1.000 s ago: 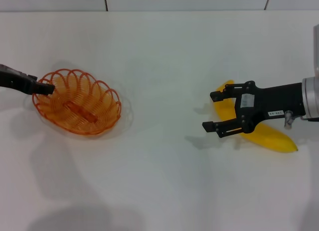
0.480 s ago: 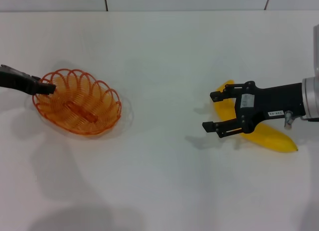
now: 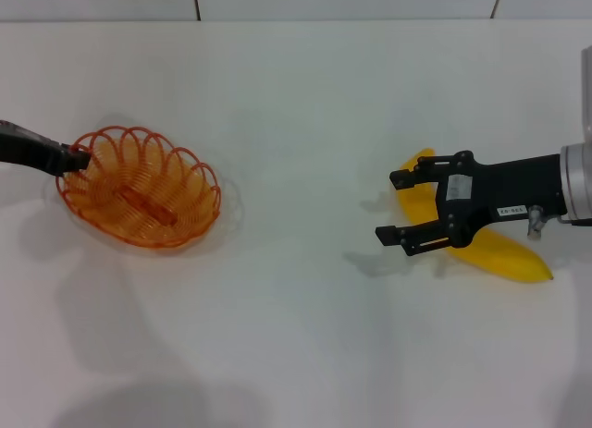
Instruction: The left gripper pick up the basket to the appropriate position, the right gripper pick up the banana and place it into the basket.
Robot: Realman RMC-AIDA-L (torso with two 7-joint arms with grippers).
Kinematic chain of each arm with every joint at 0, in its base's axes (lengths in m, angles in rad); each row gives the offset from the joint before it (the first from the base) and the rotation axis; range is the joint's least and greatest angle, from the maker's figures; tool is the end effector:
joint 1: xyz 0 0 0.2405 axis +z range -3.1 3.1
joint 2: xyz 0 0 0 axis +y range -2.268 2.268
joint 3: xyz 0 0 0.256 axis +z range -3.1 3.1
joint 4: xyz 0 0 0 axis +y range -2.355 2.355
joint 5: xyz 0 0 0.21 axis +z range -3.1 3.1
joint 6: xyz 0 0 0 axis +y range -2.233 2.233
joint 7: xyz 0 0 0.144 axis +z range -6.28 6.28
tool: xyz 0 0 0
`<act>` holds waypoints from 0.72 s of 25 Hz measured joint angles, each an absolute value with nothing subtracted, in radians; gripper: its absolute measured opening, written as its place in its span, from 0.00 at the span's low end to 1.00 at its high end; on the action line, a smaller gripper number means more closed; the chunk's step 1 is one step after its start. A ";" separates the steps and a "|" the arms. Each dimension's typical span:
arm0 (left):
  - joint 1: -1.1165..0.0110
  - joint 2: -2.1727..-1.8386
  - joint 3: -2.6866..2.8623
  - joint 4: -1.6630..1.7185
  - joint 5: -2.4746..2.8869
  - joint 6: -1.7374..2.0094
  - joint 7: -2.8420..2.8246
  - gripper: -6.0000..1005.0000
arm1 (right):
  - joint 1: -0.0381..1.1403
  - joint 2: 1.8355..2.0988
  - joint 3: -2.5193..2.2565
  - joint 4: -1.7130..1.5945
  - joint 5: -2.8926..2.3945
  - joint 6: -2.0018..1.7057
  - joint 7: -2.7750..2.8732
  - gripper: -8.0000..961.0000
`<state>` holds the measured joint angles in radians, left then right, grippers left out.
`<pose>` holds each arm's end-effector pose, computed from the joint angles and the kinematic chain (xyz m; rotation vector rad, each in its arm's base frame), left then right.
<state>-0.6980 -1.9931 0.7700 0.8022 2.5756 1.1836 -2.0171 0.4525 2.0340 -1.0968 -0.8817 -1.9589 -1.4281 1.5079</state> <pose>-0.2904 0.4122 0.0549 -2.3707 -0.9613 0.1406 0.2544 0.3327 -0.0044 -2.8651 0.4516 0.3204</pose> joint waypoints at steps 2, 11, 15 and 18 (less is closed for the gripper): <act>-0.698 -1.993 0.770 0.802 2.573 1.183 -2.017 0.25 | 0.453 2.034 -1.097 -0.879 -1.959 -1.428 1.508 0.91; -0.697 -1.992 0.769 0.807 2.564 1.183 -2.017 0.12 | 0.453 2.034 -1.097 -0.874 -1.959 -1.428 1.508 0.92; -0.700 -1.992 0.768 0.809 2.563 1.186 -2.018 0.06 | 0.454 2.034 -1.097 -0.874 -1.959 -1.428 1.508 0.92; -0.700 -1.992 0.766 0.811 2.554 1.189 -2.023 0.06 | 0.454 2.034 -1.097 -0.874 -1.959 -1.428 1.508 0.92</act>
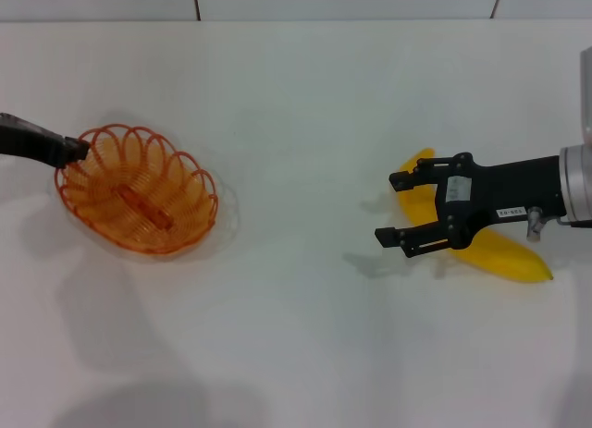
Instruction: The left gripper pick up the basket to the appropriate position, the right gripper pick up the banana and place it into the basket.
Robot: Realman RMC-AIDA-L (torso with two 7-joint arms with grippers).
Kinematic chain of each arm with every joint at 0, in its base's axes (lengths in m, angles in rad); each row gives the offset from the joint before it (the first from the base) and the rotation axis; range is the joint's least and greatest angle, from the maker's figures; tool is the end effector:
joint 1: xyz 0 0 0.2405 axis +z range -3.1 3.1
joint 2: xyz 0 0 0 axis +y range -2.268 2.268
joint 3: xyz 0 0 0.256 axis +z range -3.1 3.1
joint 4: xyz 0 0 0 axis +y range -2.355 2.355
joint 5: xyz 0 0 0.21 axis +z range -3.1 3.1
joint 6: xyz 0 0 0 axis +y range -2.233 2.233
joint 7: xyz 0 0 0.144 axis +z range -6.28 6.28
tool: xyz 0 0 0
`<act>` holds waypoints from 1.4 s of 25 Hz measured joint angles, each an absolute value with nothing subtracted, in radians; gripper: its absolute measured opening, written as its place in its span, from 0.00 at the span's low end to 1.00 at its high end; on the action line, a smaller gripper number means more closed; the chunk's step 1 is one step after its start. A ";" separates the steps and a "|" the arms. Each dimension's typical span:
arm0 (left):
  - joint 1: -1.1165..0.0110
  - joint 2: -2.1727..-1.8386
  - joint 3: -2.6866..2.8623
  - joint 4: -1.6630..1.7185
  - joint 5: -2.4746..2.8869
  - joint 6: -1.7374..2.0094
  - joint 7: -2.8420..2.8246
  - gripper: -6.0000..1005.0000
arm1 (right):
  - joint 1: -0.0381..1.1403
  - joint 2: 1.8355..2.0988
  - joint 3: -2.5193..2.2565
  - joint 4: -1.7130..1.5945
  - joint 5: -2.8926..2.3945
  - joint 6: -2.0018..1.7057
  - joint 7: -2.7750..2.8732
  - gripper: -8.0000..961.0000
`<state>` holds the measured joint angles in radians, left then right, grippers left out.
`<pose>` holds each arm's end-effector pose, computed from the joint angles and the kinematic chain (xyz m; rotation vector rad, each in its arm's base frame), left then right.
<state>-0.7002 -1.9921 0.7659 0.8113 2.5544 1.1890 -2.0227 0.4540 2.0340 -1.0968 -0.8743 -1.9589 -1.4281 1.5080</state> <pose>-0.2858 0.4145 0.0571 -2.3672 -0.9639 0.1056 0.2550 0.3322 -0.0054 -2.8677 0.4595 0.3217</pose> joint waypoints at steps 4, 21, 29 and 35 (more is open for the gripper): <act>-0.695 -1.990 0.761 0.834 2.500 1.209 -2.030 0.06 | 0.454 2.034 -1.097 -0.874 -1.959 -1.428 1.509 0.92; -0.676 -1.993 0.759 0.894 2.310 1.251 -1.980 0.05 | 0.457 2.032 -1.097 -0.874 -1.959 -1.428 1.512 0.91; -0.667 -1.995 0.757 0.820 2.212 1.201 -1.954 0.05 | 0.462 2.032 -1.099 -0.874 -1.959 -1.433 1.514 0.91; -0.663 -2.005 0.755 0.767 2.174 1.150 -1.952 0.05 | 0.464 2.032 -1.125 -0.874 -1.959 -1.430 1.520 0.91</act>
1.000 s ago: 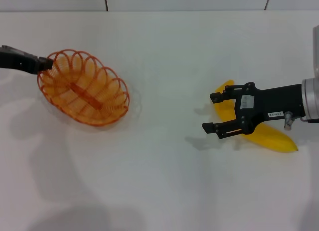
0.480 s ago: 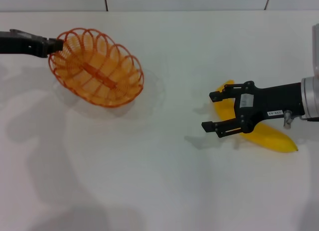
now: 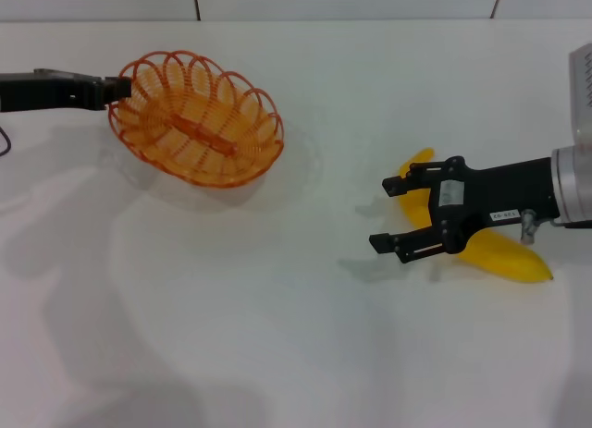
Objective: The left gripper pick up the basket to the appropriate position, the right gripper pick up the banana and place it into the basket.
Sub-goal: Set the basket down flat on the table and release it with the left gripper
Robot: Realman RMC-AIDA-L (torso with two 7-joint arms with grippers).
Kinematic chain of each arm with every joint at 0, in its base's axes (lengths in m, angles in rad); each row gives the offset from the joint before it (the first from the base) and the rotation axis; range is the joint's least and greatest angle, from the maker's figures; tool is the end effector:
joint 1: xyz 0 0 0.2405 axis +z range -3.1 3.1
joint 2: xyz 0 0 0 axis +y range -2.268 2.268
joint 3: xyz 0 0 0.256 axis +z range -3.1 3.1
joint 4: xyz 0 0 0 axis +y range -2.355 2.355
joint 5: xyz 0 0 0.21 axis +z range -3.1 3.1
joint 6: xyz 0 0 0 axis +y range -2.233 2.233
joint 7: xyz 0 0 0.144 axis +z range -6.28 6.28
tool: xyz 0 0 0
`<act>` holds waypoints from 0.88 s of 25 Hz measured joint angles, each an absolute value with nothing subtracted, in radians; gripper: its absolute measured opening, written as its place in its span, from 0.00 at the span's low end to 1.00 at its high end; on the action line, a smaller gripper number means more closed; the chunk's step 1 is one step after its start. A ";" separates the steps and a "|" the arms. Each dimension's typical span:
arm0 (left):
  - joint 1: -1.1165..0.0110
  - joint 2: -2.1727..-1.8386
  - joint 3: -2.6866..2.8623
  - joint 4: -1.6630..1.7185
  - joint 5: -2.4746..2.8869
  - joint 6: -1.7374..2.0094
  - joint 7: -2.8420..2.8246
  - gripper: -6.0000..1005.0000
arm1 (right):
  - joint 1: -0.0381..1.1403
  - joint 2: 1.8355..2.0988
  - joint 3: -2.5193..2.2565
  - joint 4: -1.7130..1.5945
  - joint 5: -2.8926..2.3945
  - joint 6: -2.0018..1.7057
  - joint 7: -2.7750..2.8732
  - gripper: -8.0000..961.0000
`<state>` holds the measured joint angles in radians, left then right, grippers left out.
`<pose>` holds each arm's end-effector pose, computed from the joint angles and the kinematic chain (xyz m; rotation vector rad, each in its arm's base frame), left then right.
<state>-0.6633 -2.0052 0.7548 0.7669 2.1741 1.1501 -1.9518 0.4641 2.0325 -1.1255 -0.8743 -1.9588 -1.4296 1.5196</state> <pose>-0.2612 0.4197 0.0500 -2.3268 -1.0198 -0.3703 0.2504 0.3323 -0.0096 -2.8968 0.4478 0.3064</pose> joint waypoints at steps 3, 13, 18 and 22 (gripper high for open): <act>-0.658 -2.009 0.755 0.755 2.157 1.142 -1.951 0.05 | 0.466 2.033 -1.134 -0.874 -1.959 -1.429 1.520 0.91; -0.642 -2.022 0.755 0.709 2.091 1.083 -1.941 0.05 | 0.476 2.033 -1.132 -0.874 -1.958 -1.428 1.520 0.92; -0.641 -2.023 0.756 0.663 2.057 1.043 -1.914 0.05 | 0.477 2.034 -1.127 -0.875 -1.953 -1.428 1.520 0.92; -0.641 -2.028 0.756 0.645 2.055 1.025 -1.903 0.05 | 0.478 2.034 -1.125 -0.879 -1.950 -1.428 1.520 0.92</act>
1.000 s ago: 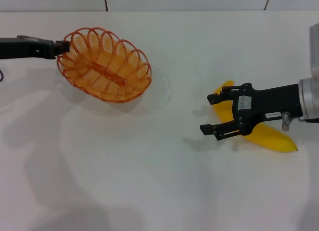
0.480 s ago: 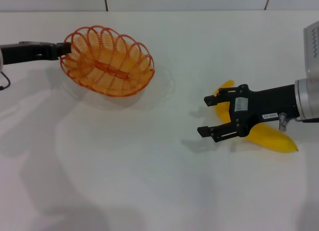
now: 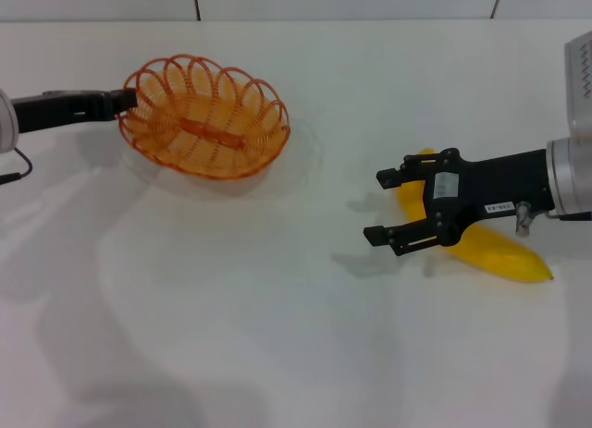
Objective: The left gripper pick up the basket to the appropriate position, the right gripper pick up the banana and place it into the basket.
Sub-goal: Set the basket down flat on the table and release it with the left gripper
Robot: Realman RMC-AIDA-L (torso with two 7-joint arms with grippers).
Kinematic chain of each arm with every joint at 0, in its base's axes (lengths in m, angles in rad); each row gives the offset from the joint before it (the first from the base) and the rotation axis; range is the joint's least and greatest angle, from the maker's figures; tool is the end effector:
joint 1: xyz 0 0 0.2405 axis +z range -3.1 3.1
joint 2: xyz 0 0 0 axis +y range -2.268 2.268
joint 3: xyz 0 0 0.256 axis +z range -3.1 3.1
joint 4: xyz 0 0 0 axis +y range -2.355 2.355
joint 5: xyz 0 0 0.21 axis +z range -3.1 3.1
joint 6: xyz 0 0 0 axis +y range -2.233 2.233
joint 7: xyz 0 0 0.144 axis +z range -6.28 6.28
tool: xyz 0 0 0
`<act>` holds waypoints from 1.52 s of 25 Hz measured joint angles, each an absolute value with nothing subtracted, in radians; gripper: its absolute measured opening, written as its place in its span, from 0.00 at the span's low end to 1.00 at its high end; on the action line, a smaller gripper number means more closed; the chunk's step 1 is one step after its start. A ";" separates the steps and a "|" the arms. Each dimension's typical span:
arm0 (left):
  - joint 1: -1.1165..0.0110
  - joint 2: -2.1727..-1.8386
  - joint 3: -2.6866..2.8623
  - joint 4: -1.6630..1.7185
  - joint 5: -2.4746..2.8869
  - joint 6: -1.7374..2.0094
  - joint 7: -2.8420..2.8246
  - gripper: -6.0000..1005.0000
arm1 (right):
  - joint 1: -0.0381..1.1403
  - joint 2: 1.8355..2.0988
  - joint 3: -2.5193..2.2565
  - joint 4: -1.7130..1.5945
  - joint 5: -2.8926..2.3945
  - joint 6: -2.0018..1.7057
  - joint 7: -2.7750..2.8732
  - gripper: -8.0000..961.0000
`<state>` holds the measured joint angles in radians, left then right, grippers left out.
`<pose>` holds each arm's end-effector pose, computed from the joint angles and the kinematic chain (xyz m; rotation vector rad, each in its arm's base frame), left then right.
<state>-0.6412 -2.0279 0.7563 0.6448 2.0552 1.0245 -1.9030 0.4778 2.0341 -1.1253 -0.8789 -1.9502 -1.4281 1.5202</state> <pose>-0.2795 0.4148 0.0266 -2.2156 -1.1372 -0.4727 0.2437 0.3366 -0.0092 -2.8957 0.4239 0.3220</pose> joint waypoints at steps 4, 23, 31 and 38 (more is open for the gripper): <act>-0.648 -2.029 0.756 0.609 2.054 1.019 -1.889 0.05 | 0.479 2.034 -1.125 -0.880 -1.950 -1.428 1.520 0.92; -0.645 -2.030 0.756 0.520 1.995 0.975 -1.837 0.05 | 0.490 2.034 -1.134 -0.874 -1.950 -1.428 1.522 0.91; -0.646 -2.031 0.756 0.504 1.986 0.964 -1.833 0.05 | 0.490 2.034 -1.135 -0.874 -1.950 -1.428 1.522 0.91; -0.645 -2.031 0.756 0.503 1.986 0.952 -1.833 0.05 | 0.490 2.034 -1.135 -0.874 -1.954 -1.428 1.522 0.91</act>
